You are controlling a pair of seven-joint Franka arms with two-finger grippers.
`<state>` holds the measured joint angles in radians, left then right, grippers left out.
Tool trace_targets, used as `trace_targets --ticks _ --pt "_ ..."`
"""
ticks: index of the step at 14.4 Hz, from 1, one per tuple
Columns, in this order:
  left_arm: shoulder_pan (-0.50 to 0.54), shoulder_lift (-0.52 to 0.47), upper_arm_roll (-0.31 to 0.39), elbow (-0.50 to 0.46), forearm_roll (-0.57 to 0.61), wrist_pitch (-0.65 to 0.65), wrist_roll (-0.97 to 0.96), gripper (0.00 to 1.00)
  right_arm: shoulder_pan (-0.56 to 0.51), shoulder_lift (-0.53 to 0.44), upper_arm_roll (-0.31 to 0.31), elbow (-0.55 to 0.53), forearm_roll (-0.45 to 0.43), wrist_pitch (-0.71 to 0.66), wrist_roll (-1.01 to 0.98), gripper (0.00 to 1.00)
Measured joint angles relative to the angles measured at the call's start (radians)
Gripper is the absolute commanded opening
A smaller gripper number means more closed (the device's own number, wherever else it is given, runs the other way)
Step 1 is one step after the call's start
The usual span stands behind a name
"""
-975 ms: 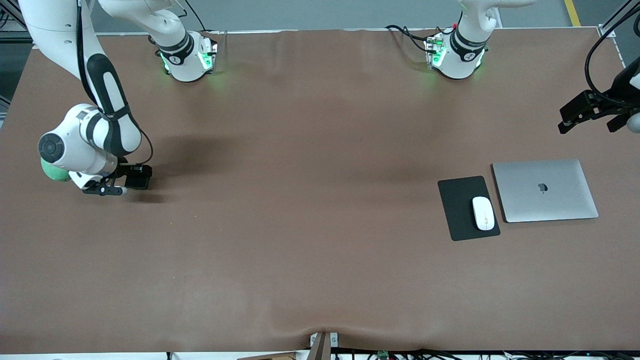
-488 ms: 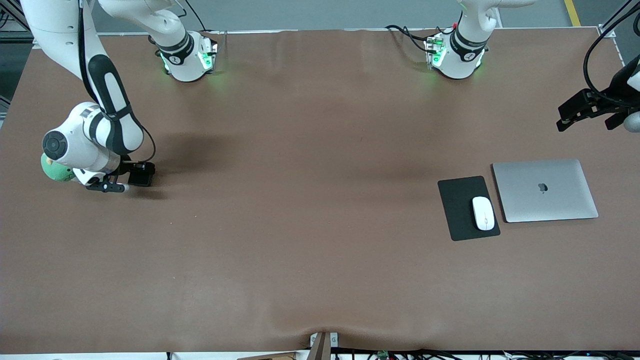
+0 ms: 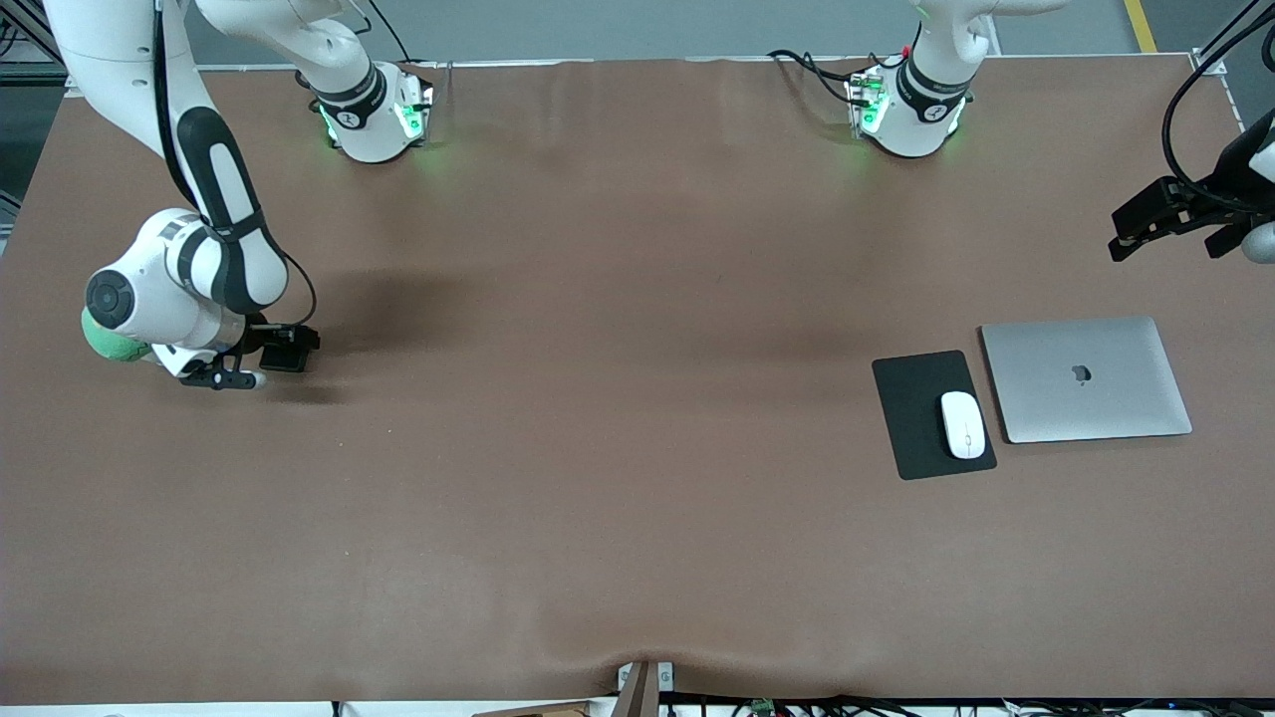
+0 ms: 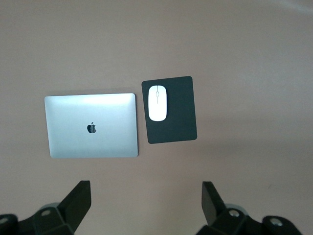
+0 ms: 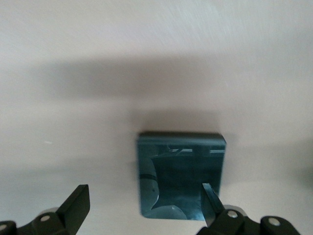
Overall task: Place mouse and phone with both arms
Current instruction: 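Lower the phone beside the plush and open the right gripper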
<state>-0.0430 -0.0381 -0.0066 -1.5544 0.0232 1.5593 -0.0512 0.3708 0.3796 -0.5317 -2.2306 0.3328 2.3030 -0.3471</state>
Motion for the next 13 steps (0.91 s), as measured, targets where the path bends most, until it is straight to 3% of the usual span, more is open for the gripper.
trace_targets --ticks 6,13 --pt "-0.001 -0.007 -0.001 0.006 -0.013 -0.034 0.000 1.00 0.001 -0.015 -0.001 0.342 0.000 -0.339 0.000 1.00" --pt "0.000 -0.011 -0.001 0.008 -0.015 -0.056 0.000 1.00 -0.005 -0.014 -0.005 0.545 -0.020 -0.479 -0.002 1.00"
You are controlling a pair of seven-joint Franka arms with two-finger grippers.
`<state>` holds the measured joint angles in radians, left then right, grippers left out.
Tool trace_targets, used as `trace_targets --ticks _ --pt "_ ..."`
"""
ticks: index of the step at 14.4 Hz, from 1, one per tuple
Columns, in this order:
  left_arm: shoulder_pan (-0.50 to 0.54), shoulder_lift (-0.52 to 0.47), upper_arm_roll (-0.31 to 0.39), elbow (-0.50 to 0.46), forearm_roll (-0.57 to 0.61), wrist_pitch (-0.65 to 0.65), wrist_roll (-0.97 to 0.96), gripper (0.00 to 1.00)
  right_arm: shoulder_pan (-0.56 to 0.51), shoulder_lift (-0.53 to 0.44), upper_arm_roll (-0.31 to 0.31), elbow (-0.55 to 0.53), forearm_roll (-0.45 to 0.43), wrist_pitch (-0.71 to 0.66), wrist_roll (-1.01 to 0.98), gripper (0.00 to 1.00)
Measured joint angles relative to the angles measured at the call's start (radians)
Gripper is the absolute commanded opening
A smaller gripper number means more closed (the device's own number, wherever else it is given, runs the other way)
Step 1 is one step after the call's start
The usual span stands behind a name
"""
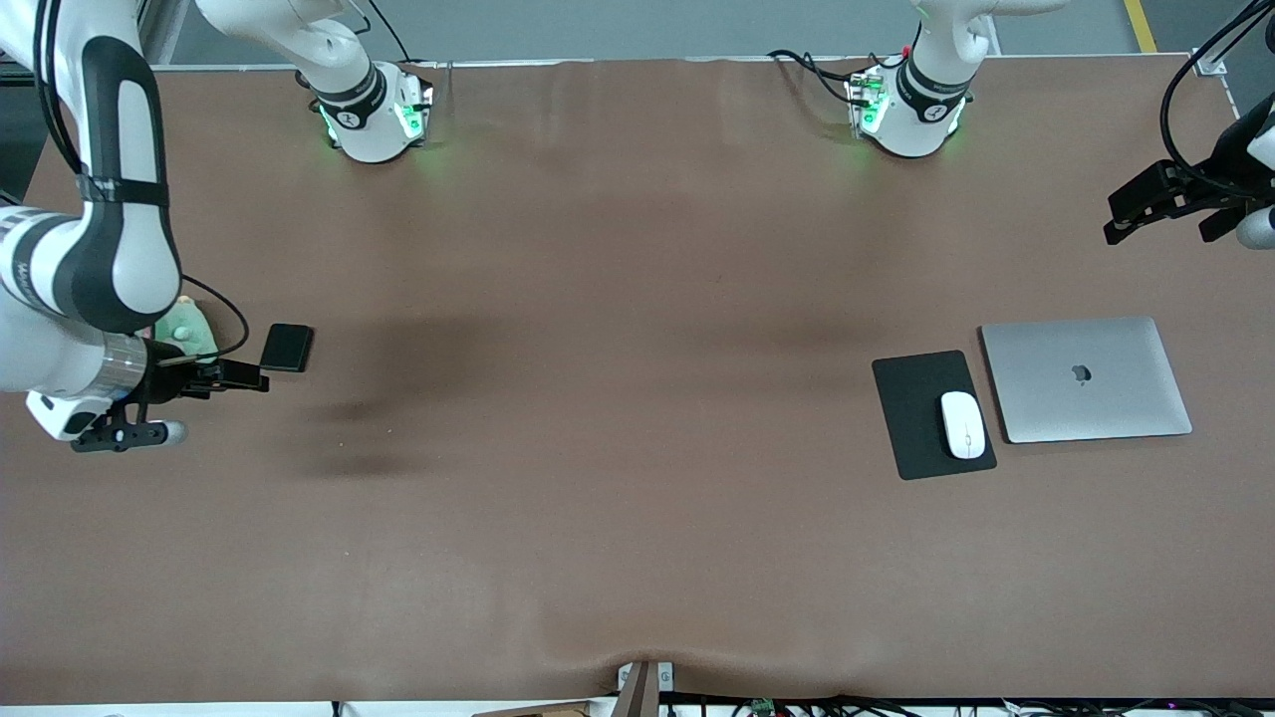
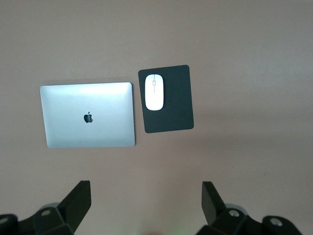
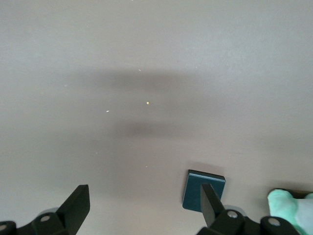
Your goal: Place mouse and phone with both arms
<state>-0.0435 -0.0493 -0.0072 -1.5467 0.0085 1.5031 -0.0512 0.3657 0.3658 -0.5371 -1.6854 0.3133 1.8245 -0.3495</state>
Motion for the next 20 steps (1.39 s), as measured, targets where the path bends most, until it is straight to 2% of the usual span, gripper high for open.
trace_targets --ticks 4,11,12,15,18,20 --pt "0.000 0.004 0.000 0.009 0.000 0.000 0.000 1.00 0.000 0.007 0.000 0.138 -0.055 -0.087 0.000 1.00" --pt "0.000 0.025 0.000 0.042 0.000 0.000 0.000 1.00 -0.053 0.010 -0.002 0.310 -0.060 -0.202 -0.002 1.00" --pt "0.000 0.026 0.000 0.043 0.000 0.000 0.000 1.00 -0.080 0.010 0.019 0.334 -0.060 -0.223 -0.003 1.00" --pt "-0.004 0.029 0.000 0.043 0.000 0.000 0.000 1.00 -0.210 0.010 0.137 0.435 -0.061 -0.332 -0.004 1.00" --pt "-0.006 0.031 0.000 0.043 0.000 0.000 0.000 1.00 -0.264 -0.002 0.176 0.508 -0.061 -0.413 -0.004 1.00" --pt "-0.007 0.031 0.000 0.043 0.000 0.000 0.000 1.00 -0.296 -0.034 0.227 0.524 -0.076 -0.430 0.015 1.00"
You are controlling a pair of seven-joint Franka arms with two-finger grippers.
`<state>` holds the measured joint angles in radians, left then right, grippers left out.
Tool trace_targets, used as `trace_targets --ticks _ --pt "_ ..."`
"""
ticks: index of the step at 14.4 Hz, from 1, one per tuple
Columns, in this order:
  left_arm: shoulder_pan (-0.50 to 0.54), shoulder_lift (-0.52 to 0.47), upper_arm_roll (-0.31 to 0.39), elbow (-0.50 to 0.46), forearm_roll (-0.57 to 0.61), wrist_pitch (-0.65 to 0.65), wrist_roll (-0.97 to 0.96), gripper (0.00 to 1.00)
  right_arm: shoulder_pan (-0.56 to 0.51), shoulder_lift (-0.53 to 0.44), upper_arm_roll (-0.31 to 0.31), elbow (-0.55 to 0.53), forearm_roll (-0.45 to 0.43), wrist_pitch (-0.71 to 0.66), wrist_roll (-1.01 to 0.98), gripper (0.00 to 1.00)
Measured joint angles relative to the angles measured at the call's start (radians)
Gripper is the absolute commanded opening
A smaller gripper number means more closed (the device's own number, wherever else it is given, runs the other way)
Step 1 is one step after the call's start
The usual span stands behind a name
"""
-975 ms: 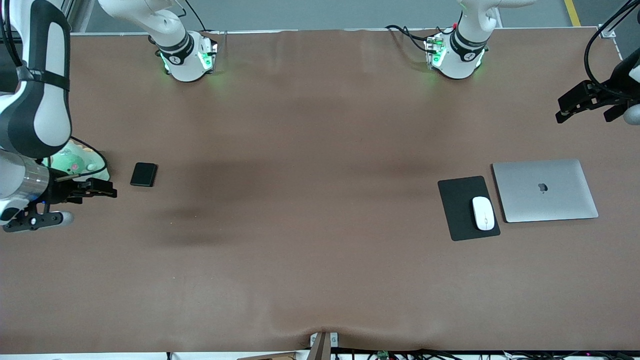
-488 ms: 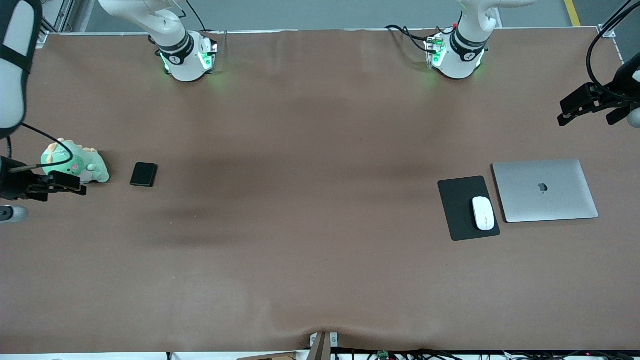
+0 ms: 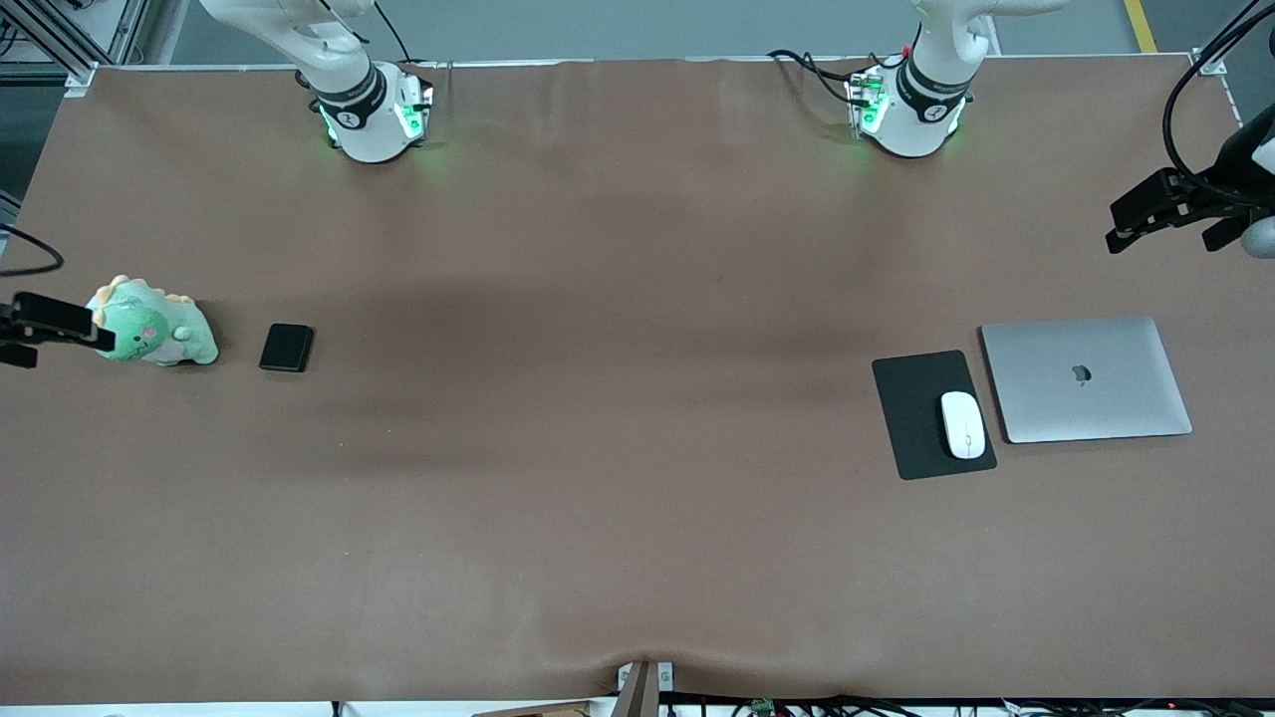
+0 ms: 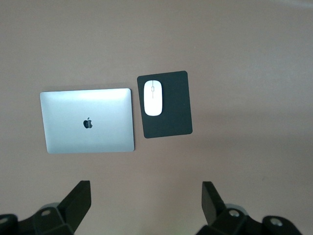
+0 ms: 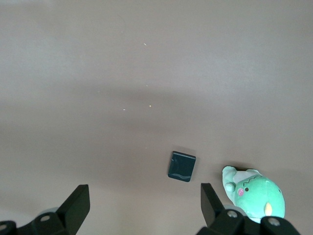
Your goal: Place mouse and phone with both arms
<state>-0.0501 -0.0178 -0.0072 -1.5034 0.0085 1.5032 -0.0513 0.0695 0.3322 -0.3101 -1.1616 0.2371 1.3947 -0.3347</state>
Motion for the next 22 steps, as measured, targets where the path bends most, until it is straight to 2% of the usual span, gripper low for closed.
trace_targets --ticks 4,6,10,14,22 --pt "-0.002 0.001 0.000 0.000 0.000 0.000 0.000 1.00 -0.058 -0.103 0.225 -0.008 -0.174 -0.046 0.179 1.00" --pt "-0.002 0.001 0.000 0.000 0.000 0.000 0.000 1.00 -0.058 -0.169 0.267 -0.062 -0.202 -0.052 0.218 1.00" --pt "-0.002 0.001 -0.001 0.001 0.000 0.000 0.000 1.00 -0.077 -0.291 0.268 -0.202 -0.208 -0.052 0.224 1.00" --pt "-0.002 0.001 -0.002 0.001 0.000 0.000 0.000 1.00 -0.083 -0.355 0.269 -0.298 -0.219 -0.029 0.291 1.00" --pt "-0.003 0.001 -0.003 0.001 0.000 0.000 0.000 1.00 -0.084 -0.357 0.271 -0.316 -0.220 -0.026 0.303 1.00"
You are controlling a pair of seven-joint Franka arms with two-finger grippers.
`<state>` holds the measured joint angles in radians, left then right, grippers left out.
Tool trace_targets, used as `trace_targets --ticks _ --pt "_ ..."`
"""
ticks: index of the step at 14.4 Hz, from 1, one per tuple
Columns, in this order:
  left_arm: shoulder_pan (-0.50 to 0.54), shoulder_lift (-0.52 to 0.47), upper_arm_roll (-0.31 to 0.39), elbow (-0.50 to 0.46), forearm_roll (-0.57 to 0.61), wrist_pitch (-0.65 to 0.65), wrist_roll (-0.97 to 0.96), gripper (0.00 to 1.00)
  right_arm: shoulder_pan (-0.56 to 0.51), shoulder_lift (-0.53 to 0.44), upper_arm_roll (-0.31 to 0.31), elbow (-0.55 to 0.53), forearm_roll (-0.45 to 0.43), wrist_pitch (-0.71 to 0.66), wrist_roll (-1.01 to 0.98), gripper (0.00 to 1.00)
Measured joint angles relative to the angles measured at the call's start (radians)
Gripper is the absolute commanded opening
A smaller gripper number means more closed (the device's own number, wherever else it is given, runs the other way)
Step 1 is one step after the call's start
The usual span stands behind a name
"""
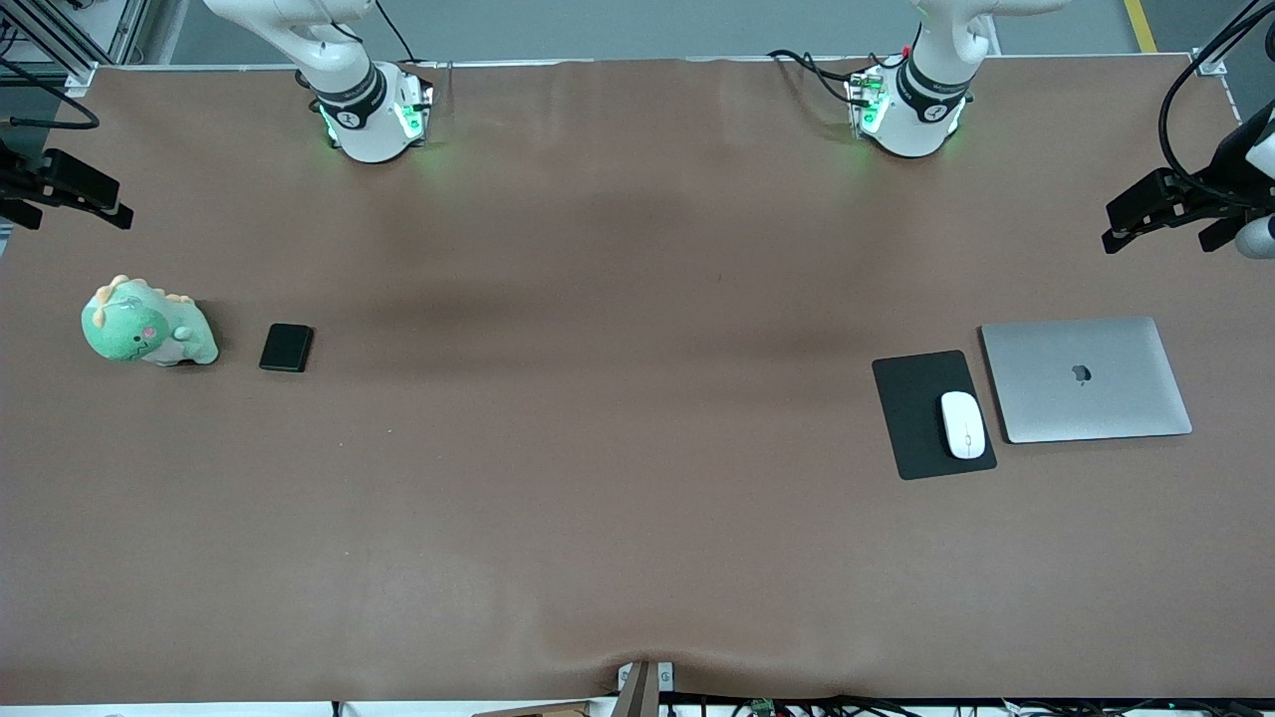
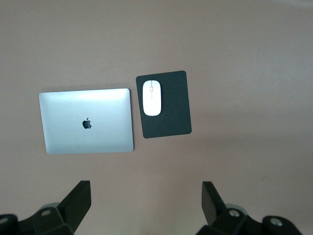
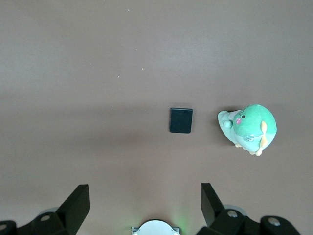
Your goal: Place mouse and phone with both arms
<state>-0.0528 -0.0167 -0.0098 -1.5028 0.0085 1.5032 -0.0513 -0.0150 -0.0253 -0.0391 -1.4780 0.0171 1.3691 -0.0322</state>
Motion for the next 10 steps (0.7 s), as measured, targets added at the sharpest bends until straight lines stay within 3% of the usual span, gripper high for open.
trace_targets --ticks 10 --pt "-0.001 0.000 -0.001 0.000 0.000 0.000 0.000 1.00 -0.028 0.000 0.002 -0.003 -0.001 0.000 0.003 1.00"
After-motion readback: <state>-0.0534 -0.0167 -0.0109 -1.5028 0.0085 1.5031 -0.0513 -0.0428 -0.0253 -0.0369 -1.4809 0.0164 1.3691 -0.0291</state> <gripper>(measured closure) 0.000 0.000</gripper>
